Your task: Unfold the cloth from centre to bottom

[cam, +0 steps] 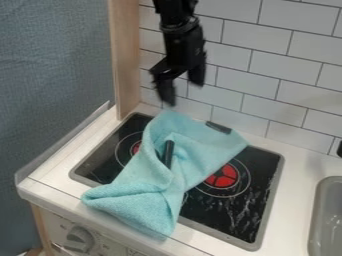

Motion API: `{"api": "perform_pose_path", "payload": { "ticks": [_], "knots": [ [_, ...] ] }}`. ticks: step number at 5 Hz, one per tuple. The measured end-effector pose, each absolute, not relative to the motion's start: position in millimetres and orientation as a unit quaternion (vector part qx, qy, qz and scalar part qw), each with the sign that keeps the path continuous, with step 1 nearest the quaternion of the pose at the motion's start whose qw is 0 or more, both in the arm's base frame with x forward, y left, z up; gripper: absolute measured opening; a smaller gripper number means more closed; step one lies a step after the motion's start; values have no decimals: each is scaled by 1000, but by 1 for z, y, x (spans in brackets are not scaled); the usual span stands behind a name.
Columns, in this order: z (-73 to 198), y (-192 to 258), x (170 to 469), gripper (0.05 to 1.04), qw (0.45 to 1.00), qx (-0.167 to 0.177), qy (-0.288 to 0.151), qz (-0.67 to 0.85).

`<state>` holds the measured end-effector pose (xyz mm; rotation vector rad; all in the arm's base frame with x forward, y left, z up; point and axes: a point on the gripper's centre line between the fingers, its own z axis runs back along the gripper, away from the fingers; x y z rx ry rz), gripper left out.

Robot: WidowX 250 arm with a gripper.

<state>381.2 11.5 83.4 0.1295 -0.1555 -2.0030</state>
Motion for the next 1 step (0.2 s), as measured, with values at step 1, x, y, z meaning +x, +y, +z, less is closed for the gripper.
{"api": "perform_pose_path", "payload": {
  "ticks": [1],
  "knots": [
    [84,11,382,999,532,55,-64,-842]
  ]
}}
